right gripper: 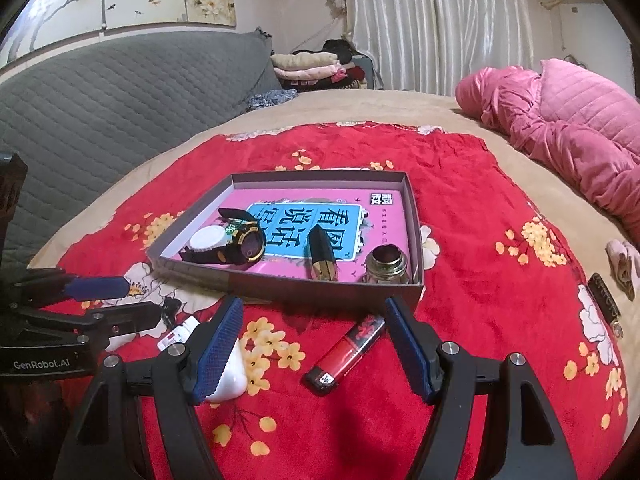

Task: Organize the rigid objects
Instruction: 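Withdraw both tools from the box toward the white bottles and red lighter, then grasp the red lighter with right tool while left tool grasps white pill bottle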

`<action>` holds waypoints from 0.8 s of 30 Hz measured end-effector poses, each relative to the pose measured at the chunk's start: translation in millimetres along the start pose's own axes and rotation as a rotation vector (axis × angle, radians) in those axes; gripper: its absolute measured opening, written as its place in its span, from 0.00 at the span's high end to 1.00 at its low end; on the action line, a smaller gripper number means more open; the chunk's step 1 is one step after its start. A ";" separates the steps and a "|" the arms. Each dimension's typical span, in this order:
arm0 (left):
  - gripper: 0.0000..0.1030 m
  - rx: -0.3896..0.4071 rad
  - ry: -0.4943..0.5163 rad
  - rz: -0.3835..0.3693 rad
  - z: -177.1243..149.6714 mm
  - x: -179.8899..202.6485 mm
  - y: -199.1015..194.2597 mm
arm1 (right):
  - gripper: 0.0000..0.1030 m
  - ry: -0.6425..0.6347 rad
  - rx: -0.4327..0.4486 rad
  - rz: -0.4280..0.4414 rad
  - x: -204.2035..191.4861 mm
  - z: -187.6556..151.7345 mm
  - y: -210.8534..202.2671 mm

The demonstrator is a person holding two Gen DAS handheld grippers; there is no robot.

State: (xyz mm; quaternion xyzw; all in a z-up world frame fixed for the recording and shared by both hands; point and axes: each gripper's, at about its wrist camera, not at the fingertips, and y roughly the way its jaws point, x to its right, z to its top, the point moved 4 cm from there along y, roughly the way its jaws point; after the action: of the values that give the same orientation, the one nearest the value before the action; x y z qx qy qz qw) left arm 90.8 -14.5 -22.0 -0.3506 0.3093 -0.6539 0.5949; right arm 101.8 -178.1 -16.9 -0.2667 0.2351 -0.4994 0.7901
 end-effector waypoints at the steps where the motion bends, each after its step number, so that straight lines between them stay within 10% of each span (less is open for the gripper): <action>1: 0.46 -0.005 -0.001 -0.001 -0.8 -0.2 1.1 | 0.28 0.000 -0.007 0.000 -0.2 -1.3 0.9; 24: 0.46 -0.129 0.011 0.028 -26.6 -0.2 34.0 | 0.28 0.025 -0.123 -0.004 7.9 -23.6 25.9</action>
State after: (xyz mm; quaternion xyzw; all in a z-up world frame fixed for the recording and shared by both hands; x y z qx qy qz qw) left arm 87.9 -18.1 -64.8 -0.3801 0.3590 -0.6262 0.5784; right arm 107.0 -180.4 -52.3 -0.3090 0.2749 -0.4887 0.7682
